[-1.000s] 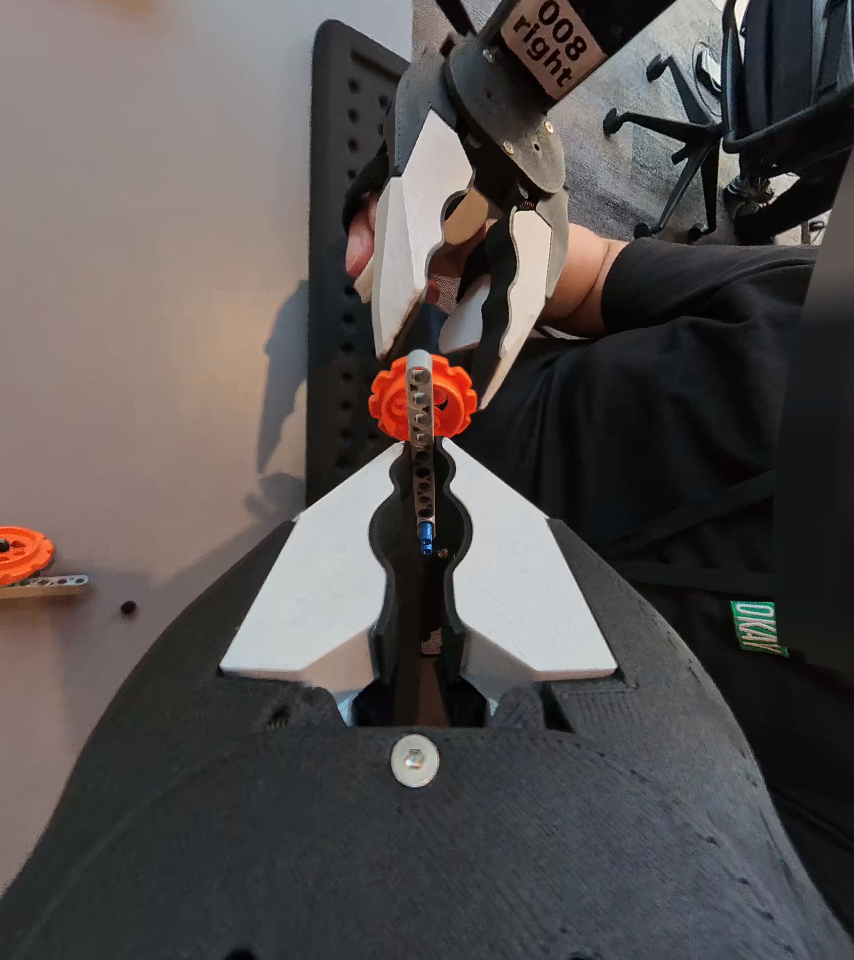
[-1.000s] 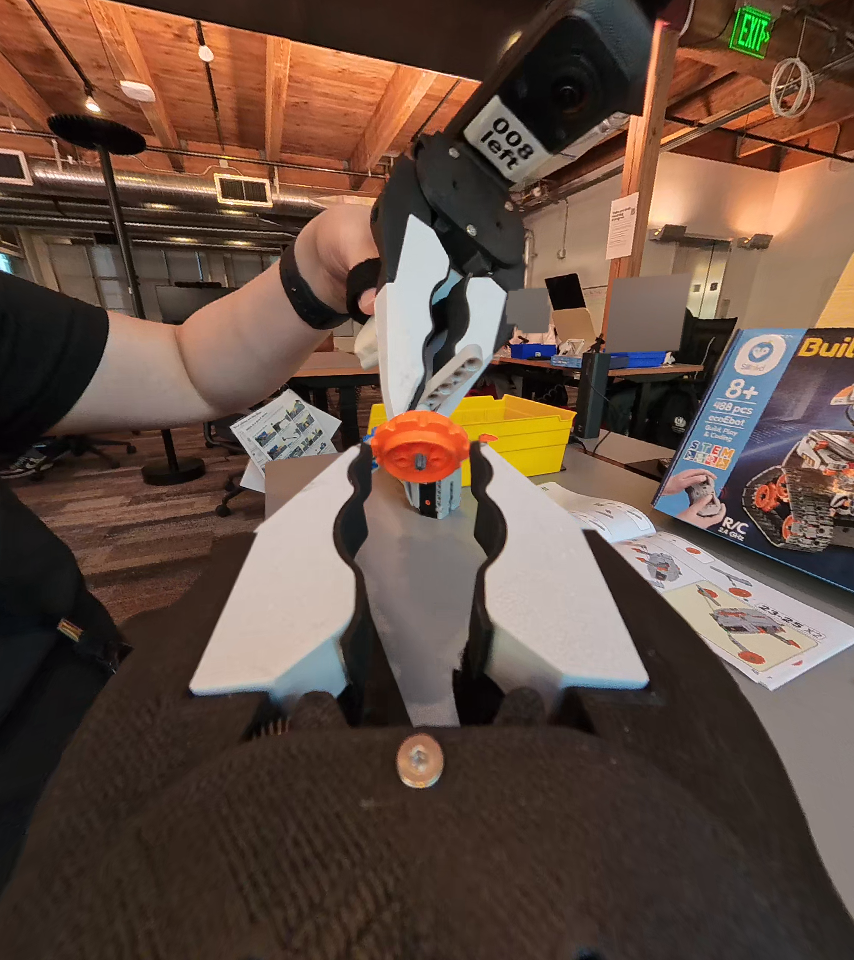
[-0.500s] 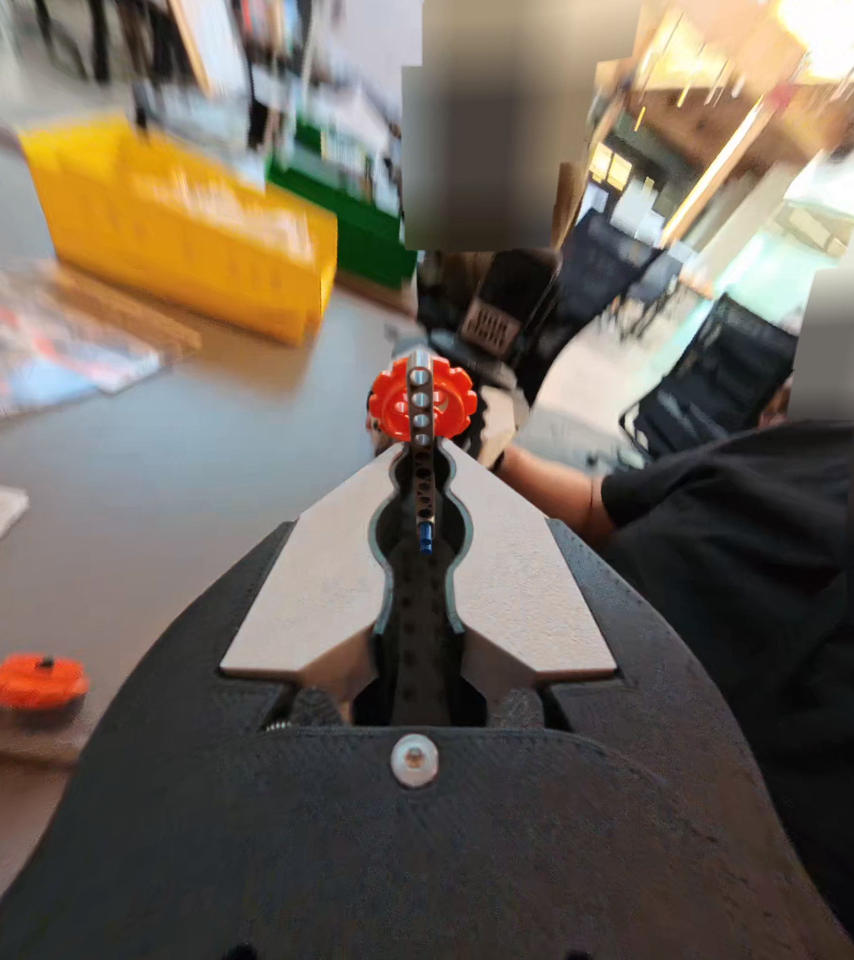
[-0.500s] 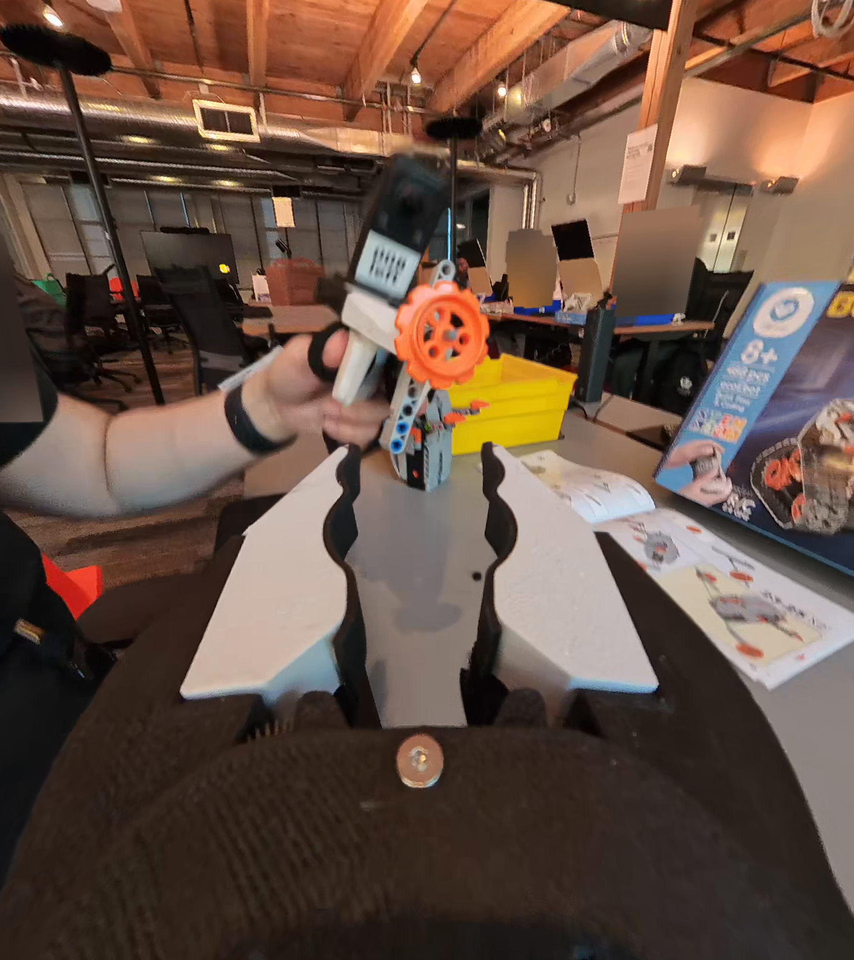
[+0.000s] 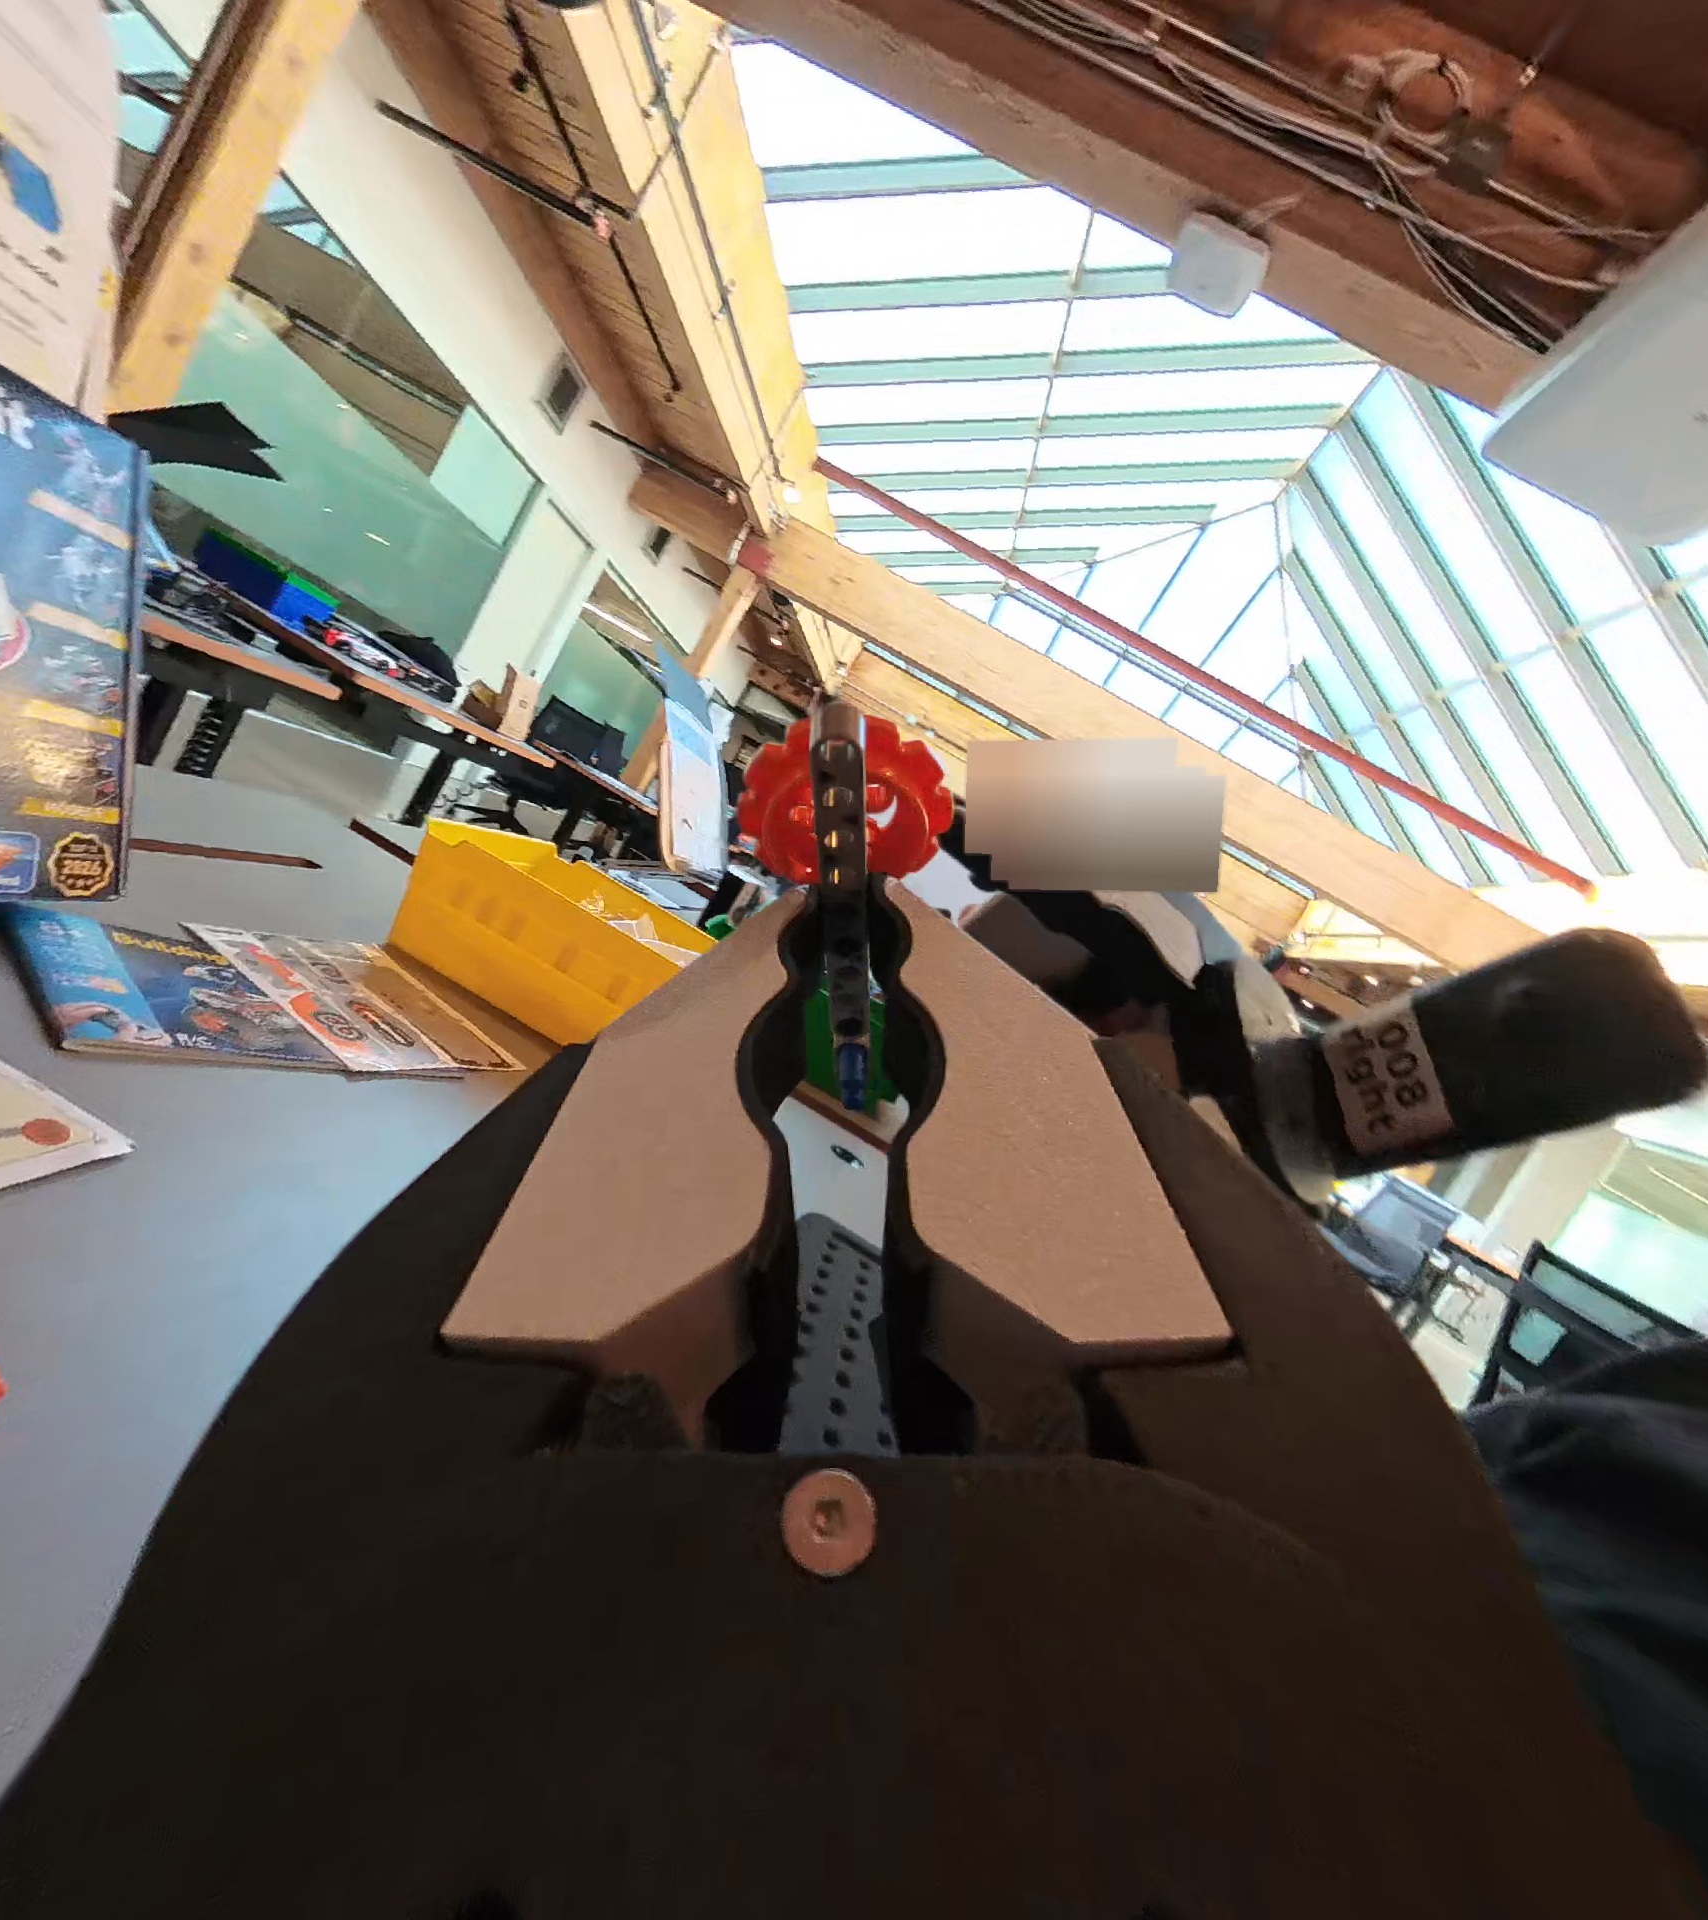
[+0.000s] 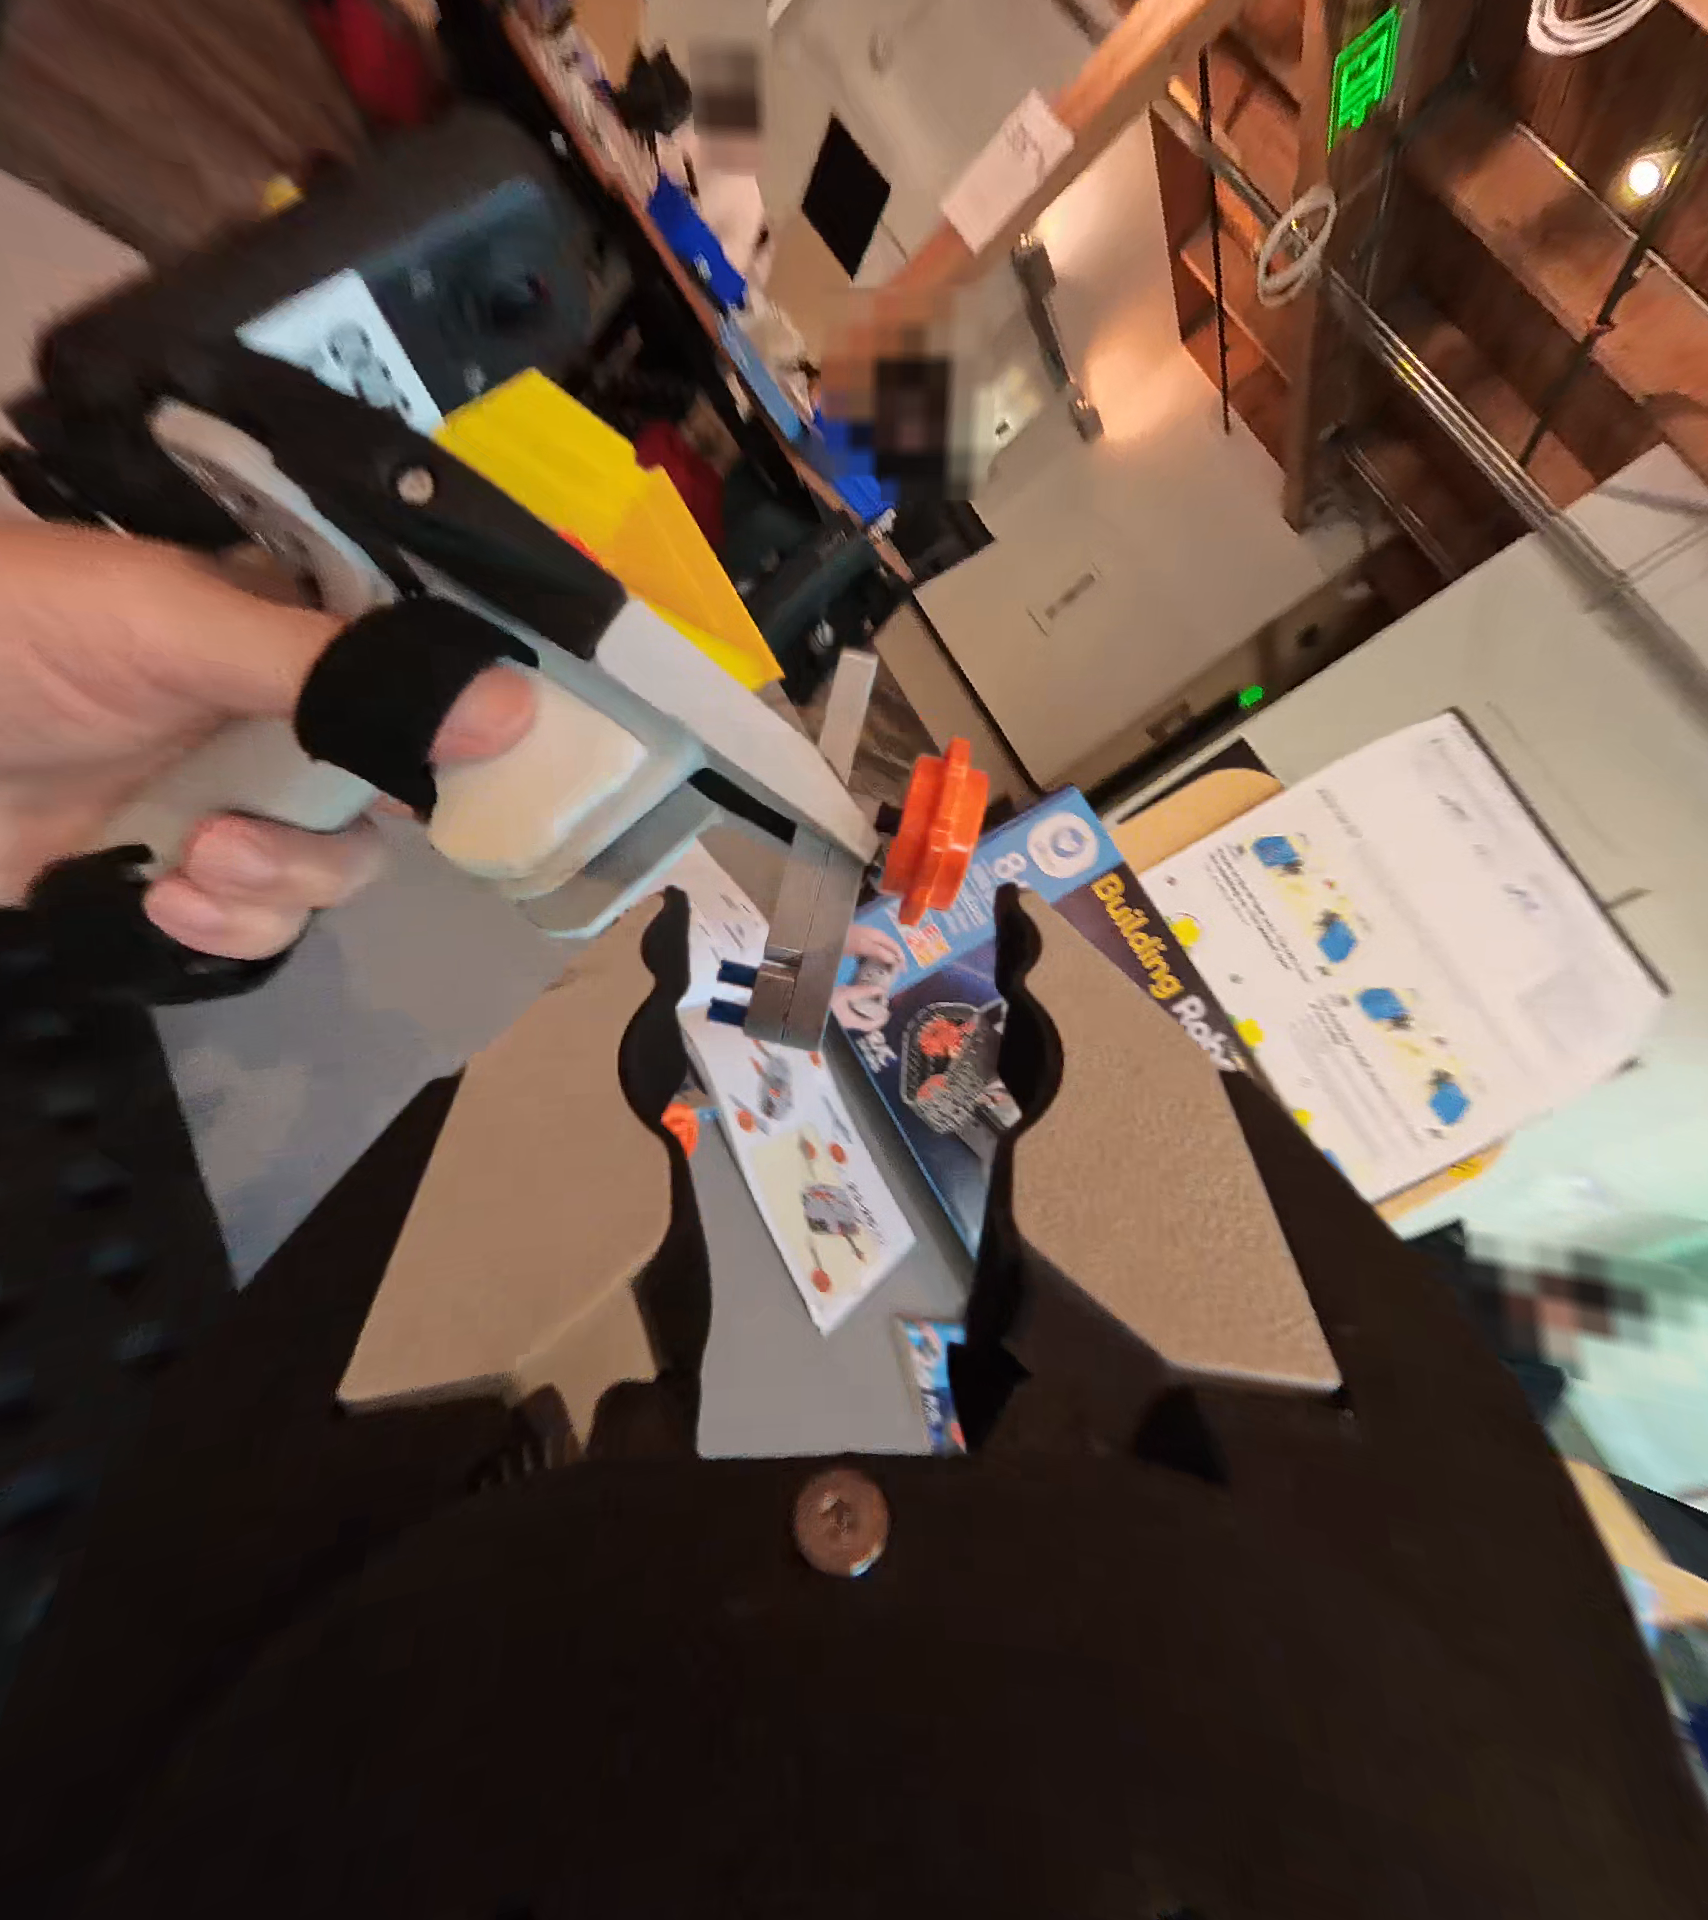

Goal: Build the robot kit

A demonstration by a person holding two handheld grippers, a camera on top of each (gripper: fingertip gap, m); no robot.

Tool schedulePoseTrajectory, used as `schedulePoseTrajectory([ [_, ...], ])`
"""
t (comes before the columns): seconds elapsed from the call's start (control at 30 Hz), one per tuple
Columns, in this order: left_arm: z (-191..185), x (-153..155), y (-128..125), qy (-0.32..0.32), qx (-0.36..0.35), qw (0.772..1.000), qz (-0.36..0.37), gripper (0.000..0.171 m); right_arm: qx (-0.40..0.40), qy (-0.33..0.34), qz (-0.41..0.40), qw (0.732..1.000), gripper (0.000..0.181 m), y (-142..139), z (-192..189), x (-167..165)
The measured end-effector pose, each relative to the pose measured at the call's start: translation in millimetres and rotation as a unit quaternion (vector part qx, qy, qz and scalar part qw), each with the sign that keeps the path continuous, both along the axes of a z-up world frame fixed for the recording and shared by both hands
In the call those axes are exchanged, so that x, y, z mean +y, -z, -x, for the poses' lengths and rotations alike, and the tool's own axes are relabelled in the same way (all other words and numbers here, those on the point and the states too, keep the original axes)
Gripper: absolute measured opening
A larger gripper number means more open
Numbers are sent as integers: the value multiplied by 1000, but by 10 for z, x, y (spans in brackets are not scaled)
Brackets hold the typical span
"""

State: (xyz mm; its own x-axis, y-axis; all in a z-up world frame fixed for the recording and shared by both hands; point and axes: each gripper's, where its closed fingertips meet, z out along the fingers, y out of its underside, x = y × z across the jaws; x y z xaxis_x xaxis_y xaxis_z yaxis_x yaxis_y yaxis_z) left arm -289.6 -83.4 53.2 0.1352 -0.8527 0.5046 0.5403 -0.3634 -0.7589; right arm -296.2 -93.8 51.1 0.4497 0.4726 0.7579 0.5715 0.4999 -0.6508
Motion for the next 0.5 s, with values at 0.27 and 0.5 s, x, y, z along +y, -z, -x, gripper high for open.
schedulePoseTrajectory([
  [0.27, -62, -149, -184, -57, 23, 998, 3, 5, -14, 43, -25, 999, 56, -150, -15, 26],
  [0.5, -149, -278, -286, -102, 95, 990, -26, 6, 45, 1, 55, 997, 34, -249, -100, -71],
])
